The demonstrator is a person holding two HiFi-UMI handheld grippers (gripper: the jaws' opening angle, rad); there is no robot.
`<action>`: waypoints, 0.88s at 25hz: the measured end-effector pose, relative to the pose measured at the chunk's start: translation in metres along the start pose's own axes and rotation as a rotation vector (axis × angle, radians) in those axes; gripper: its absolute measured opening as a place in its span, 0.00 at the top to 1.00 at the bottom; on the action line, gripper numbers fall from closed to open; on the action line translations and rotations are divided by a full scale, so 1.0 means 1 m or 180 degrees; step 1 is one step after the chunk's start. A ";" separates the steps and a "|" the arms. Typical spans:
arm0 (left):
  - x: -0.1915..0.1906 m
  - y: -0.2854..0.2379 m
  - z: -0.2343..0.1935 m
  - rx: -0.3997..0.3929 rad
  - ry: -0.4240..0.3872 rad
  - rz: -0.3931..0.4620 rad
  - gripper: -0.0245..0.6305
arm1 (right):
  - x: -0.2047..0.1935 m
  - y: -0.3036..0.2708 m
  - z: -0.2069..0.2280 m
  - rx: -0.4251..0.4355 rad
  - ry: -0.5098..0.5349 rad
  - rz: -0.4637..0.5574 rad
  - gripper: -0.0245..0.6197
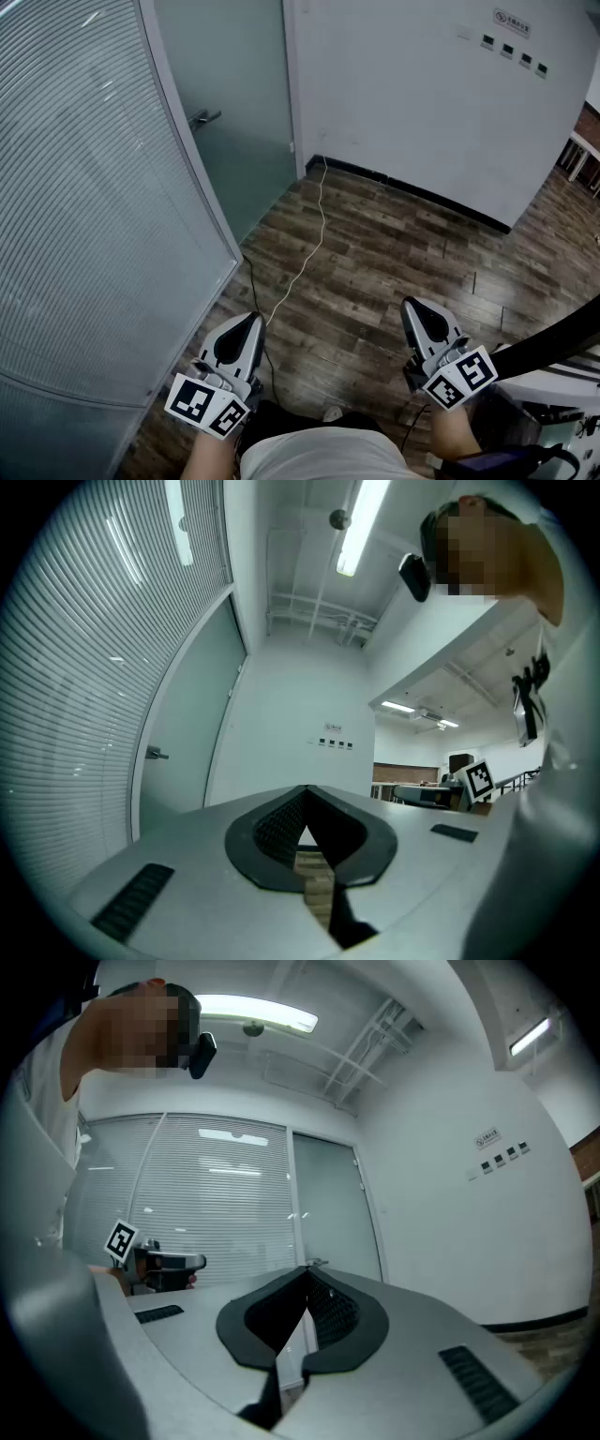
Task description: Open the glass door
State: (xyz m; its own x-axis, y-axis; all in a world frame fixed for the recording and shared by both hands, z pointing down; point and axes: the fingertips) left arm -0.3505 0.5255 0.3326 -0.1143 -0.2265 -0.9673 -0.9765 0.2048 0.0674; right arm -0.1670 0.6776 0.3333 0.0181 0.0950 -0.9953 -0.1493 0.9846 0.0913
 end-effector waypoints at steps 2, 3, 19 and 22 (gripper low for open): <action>-0.007 -0.010 0.007 0.0007 0.0010 -0.0024 0.96 | -0.004 0.002 0.012 0.0024 -0.0047 -0.0018 0.96; -0.010 -0.015 0.009 0.0011 0.0016 -0.0034 0.96 | -0.007 0.003 0.017 0.0034 -0.0064 -0.0027 0.96; -0.013 -0.116 -0.058 -0.0136 0.0004 -0.0075 0.96 | -0.021 -0.088 0.065 0.0107 -0.0045 0.0009 0.96; -0.006 -0.148 -0.086 -0.0152 0.0006 -0.0062 0.96 | -0.019 -0.126 0.080 0.0121 -0.0011 -0.0004 0.96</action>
State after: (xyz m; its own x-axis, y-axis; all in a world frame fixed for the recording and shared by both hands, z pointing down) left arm -0.2215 0.4143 0.3492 -0.0954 -0.2317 -0.9681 -0.9861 0.1546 0.0602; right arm -0.0692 0.5631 0.3430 0.0217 0.0940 -0.9953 -0.1115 0.9896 0.0911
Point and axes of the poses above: the fingertips, and each gripper's own axes: y backward along the fingers, z to its right, x out of its top, and after that the axes turned 4 degrees about y, right-handed
